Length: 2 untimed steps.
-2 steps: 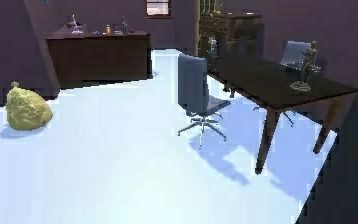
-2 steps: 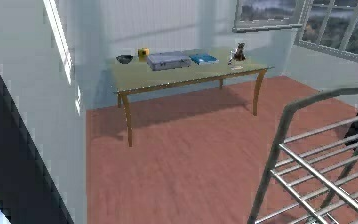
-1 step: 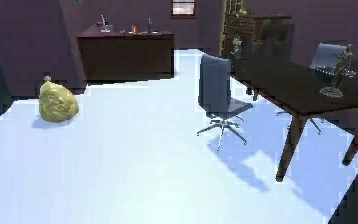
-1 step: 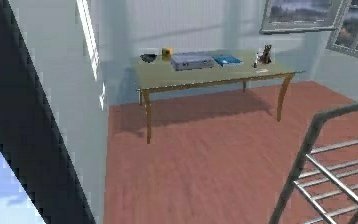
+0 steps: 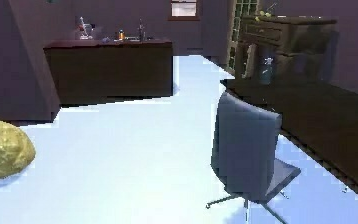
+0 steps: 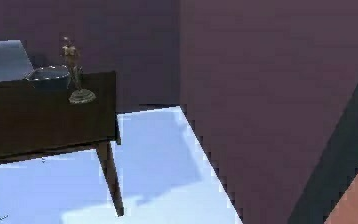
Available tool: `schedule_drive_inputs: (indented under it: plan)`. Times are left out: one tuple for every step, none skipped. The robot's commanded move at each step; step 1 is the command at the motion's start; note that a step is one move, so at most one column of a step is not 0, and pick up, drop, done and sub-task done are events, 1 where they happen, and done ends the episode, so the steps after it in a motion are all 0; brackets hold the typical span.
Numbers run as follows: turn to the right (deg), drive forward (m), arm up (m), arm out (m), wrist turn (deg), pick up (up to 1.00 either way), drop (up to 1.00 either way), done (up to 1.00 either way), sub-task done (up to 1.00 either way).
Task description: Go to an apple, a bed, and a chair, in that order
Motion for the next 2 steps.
schedule_drive_inputs:
  plan:
    - [-3.0, 0.00, 0.00, 0.00, 0.0, 0.00, 0.00, 0.00, 0.00]
    - [0.0, 1.00, 0.00, 0.00, 0.0, 0.00, 0.00, 0.00, 0.00]
